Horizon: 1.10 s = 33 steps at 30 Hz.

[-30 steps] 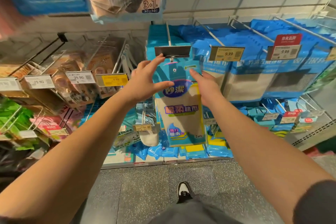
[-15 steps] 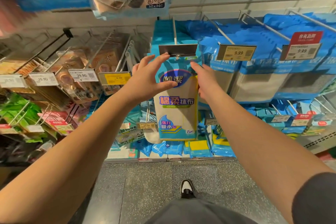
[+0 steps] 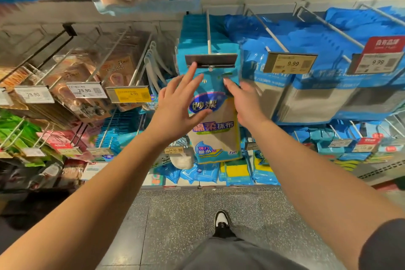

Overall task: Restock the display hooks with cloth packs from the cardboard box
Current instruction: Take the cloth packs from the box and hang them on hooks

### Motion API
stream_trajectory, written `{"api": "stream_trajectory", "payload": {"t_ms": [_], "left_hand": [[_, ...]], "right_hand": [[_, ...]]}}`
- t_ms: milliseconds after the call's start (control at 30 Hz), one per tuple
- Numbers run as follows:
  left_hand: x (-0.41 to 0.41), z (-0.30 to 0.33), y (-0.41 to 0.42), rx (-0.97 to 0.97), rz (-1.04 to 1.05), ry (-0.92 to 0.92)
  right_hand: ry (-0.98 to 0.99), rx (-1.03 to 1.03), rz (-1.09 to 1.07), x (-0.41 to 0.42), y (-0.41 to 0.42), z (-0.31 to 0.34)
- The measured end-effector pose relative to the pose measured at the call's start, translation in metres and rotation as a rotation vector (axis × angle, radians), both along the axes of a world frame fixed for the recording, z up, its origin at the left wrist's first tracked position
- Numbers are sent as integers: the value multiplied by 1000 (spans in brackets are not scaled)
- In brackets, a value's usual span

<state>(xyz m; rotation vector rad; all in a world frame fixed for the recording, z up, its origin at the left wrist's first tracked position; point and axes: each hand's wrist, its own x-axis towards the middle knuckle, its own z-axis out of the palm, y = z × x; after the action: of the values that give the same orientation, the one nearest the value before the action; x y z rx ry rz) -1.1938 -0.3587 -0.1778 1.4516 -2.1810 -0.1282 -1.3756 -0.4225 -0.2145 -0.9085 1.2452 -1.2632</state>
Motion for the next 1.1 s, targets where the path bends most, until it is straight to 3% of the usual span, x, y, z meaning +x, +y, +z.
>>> {"api": "stream_trajectory", "payload": {"t_ms": [167, 400, 867, 1100], "left_hand": [[-13, 9, -3, -78, 24, 33], [-12, 10, -3, -78, 33, 50], [-4, 4, -5, -65, 7, 26], [5, -50, -5, -57, 29, -56]], "right_hand": [[-94, -2, -93, -2, 2, 9], [-73, 44, -121, 2, -1, 15], [116, 4, -125, 3, -14, -1], [269, -27, -171, 3, -32, -15]]}}
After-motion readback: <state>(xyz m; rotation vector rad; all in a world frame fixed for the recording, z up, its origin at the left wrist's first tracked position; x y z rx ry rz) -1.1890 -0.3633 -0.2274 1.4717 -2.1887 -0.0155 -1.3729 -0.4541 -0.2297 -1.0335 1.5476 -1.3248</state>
